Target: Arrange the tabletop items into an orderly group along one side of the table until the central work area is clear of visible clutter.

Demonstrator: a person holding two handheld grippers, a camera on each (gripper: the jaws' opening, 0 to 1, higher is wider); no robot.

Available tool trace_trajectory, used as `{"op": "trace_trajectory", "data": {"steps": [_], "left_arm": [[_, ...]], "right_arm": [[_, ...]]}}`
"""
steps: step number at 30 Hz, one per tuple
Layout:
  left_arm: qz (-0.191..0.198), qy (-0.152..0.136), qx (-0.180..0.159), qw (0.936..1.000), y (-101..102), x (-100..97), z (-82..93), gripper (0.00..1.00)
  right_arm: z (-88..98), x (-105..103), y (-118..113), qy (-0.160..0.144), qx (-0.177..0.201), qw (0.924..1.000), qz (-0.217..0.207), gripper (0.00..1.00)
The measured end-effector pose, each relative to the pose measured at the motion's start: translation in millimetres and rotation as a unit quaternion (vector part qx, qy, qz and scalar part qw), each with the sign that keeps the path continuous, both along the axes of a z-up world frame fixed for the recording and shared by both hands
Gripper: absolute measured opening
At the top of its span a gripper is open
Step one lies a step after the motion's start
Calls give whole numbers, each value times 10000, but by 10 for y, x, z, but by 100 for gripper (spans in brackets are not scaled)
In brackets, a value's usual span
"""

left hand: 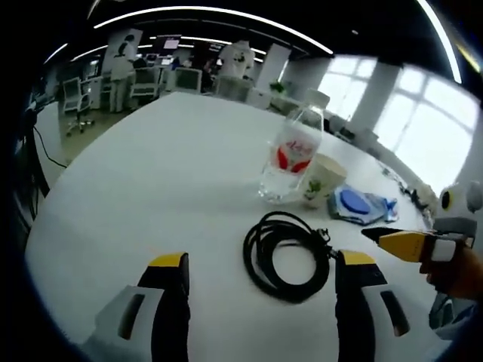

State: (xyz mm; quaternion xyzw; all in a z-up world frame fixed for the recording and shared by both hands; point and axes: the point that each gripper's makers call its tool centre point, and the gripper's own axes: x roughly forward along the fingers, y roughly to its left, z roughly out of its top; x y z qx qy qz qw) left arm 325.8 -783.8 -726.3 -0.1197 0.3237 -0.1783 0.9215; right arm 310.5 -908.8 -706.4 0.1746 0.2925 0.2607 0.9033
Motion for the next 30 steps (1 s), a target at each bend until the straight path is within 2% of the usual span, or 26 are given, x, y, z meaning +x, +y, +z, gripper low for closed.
{"op": "trace_trajectory", "data": {"steps": [8, 15, 21, 25, 30], "left_arm": [[10, 77, 9, 10000, -18, 45, -82, 75], [-5, 54, 81, 10000, -33, 89, -100, 73], [-14, -72, 283, 9996, -62, 90, -147, 60], [-77, 30, 291, 9995, -115, 63, -225, 59], [-46, 10, 299, 9995, -99, 69, -222, 59]], "right_arm": [[-94, 138, 64, 122, 76, 9998, -129, 62], [-196, 194, 111, 133, -62, 9998, -127, 59], [-301, 211, 217, 167, -310, 9994, -48, 58], [-362, 198, 270, 166, -476, 9987, 79, 55], [-379, 205, 256, 168, -516, 9985, 96, 54]]}}
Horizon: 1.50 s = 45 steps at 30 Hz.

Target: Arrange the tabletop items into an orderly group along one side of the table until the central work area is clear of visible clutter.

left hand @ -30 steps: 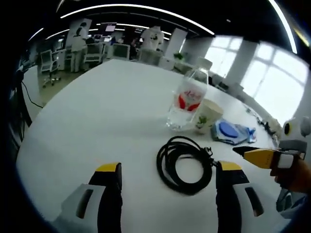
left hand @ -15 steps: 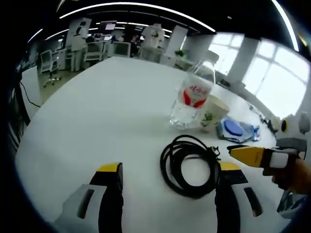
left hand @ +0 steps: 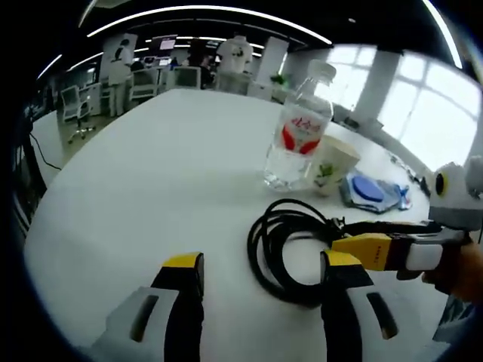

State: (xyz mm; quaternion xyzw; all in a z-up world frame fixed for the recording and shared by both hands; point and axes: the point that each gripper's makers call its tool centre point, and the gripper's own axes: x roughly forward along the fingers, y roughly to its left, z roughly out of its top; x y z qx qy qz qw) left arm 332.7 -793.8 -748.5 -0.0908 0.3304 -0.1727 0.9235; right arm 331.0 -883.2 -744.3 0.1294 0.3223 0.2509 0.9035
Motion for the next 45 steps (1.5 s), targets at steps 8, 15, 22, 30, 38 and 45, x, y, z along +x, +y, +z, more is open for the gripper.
{"op": "trace_trajectory", "data": {"steps": [8, 15, 22, 30, 38, 45], "left_arm": [[-24, -11, 154, 9999, -39, 4, -21, 45], [-119, -77, 212, 9997, -79, 12, -50, 34], [7, -1, 189, 9998, -50, 0, -80, 14], [-39, -49, 81, 9999, -90, 11, 28, 4], [31, -87, -98, 9999, -108, -17, 122, 4], [43, -207, -161, 9996, -168, -54, 302, 4]], "right_arm": [[-59, 55, -10, -63, -289, 9996, 30, 41], [-136, 36, -42, -251, -847, 9958, 251, 20], [-171, 55, -31, -18, -585, 9982, 151, 10], [-108, 48, -61, -27, -553, 9984, 83, 8], [63, 41, -80, -150, -472, 9987, 79, 7], [285, -11, -136, -296, -370, 9989, 48, 7]]}}
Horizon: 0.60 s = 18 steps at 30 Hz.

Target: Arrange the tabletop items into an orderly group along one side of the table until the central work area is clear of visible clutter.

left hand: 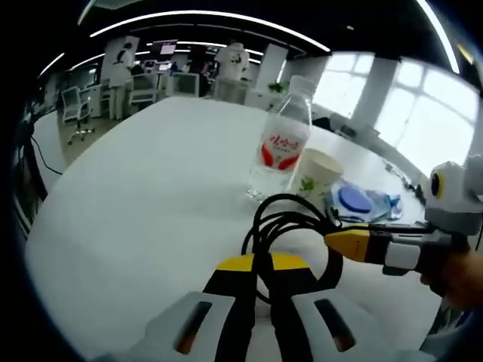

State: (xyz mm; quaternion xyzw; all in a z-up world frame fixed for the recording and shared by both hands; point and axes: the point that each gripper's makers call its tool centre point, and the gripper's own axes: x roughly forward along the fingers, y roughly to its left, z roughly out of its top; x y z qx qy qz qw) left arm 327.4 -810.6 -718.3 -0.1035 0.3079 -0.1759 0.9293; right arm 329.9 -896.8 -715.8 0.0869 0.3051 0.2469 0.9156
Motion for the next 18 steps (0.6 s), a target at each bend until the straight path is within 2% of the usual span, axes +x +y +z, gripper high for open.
{"op": "trace_trajectory", "data": {"steps": [9, 18], "left_arm": [[-85, -103, -20, 9999, -212, -92, 205, 4], [-200, -137, 44, 9997, -454, -187, 369, 4]], "right_arm": [[244, -101, -193, -158, 21, 9999, -25, 7], [390, -186, -435, -197, 91, 9997, -94, 7]]}}
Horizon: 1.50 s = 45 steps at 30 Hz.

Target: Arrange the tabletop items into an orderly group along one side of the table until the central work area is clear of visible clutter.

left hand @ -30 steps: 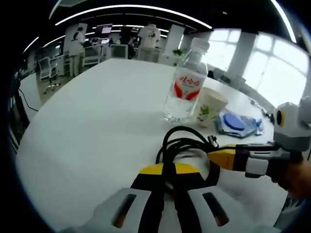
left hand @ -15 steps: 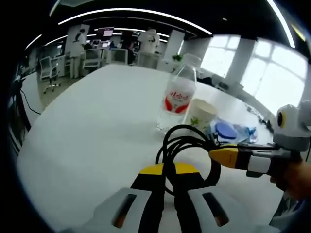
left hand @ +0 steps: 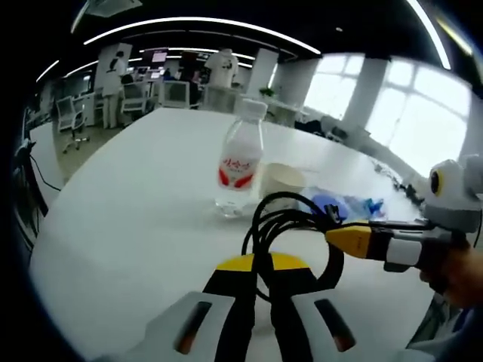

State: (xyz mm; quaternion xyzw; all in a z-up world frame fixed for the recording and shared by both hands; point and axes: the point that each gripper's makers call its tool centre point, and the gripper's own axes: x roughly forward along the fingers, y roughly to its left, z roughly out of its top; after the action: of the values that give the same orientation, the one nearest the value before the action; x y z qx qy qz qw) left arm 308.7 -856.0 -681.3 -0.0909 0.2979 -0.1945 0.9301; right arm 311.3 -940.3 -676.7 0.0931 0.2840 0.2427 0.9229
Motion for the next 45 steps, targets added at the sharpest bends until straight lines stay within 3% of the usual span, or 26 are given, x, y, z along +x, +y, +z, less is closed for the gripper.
{"op": "trace_trajectory", "data": {"steps": [15, 30, 45], "left_arm": [[-139, 23, -49, 9999, -494, -83, 142, 4], [-389, 136, 13, 9992, -1096, -142, 140, 4], [-805, 249, 15, 9964, -1801, -114, 84, 4]], "right_arm": [[108, -59, -509, 30, 108, 9999, -62, 8], [121, -127, -1108, 72, 157, 9996, -238, 8], [63, -141, -1827, 197, 318, 9967, -719, 8]]}}
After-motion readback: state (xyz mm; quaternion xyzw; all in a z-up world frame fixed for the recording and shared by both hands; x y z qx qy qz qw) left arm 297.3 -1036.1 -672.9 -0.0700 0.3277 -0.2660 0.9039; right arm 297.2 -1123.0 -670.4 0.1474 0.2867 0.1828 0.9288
